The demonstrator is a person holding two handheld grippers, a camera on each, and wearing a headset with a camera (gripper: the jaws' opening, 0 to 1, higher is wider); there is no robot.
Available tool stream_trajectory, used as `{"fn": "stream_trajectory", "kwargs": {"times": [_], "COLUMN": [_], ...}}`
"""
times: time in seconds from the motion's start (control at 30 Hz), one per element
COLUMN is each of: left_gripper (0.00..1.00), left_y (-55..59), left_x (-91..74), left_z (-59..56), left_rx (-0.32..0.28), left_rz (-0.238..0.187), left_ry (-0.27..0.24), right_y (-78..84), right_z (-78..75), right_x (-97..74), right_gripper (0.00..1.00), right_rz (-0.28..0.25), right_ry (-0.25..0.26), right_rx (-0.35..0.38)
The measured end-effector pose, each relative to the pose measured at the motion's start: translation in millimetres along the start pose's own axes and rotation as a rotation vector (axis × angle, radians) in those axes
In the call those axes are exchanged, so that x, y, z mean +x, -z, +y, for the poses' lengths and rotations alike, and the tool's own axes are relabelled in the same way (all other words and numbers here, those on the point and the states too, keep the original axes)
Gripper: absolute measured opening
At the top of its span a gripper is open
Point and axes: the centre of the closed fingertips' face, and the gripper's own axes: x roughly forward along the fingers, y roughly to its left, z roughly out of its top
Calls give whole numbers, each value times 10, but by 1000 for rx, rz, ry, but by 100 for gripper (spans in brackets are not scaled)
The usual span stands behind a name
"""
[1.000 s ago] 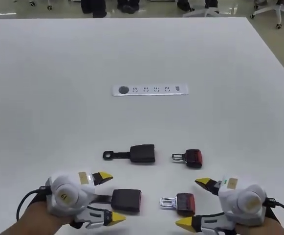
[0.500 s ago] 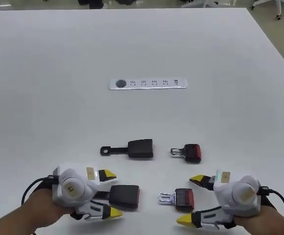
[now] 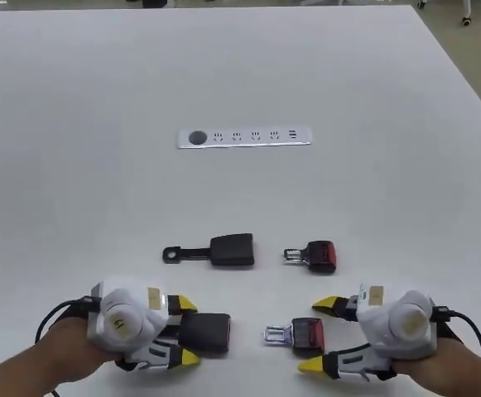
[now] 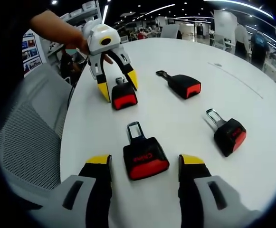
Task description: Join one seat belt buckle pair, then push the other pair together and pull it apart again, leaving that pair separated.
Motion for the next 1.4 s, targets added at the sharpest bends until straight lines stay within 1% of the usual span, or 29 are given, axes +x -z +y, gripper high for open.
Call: {"fn": "stream_trajectory", "kwargs": {"times": [0.07, 0.1, 0.13, 0.17, 0.2, 0.23, 0.27, 0.4, 0.57, 0.77, 0.83, 0.93, 1.03, 1.1, 1.23, 1.4], "left_gripper": [42, 40, 40, 39, 39, 39, 39, 37, 36, 36, 36, 36, 36, 36, 35, 35], "left_y": [-3, 7, 0, -1, -3, 9, 15, 12, 9, 10, 21, 29, 35, 27, 11, 11], "left_x": [12, 12, 17, 19, 21, 21, 19, 10, -2, -7, -7, -2, 9, 10, 16, 17], "left_z": [30, 27, 27, 29, 31, 32, 32, 54, 42, 34, 36, 39, 43, 38, 33, 22], "left_rx": [14, 16, 22, 32, 32, 39, 44, 52, 52, 43, 34, 26, 17, 10, -9, -10], "left_rz": [-1, 3, 3, 8, 9, 10, 14, 17, 23, 36, 39, 38, 39, 41, 35, 45], "left_ry": [-5, -4, 2, 6, 9, 13, 17, 19, 22, 17, 12, 8, 3, -3, -13, -13], "right_y": [1, -1, 3, 13, 22, 7, -9, -14, -46, 37, 74, 106, 106, 106, 93, 96], "right_z": [-6, -9, -22, -64, -80, -76, -51, -40, -65, -76, -113, -99, -93, -82, -79, -84], "right_x": [4, 6, -4, -12, -10, -5, -12, -21, -28, -101, -113, -137, -141, -140, -135, -111], "right_gripper": [51, 49, 47, 44, 42, 40, 39, 36, 35, 35, 35, 35, 35, 35, 35, 34], "right_rz": [3, 4, 13, 27, 34, 28, 26, 42, 60, 83, 87, 92, 92, 92, 75, 78], "right_ry": [-2, -5, 1, 18, 25, 18, 7, 3, -3, -4, -1, 0, 5, 8, 15, 23], "right_rx": [-5, -5, -26, -62, -76, -53, -50, -85, -97, -91, -85, -79, -64, -72, -61, -53]}}
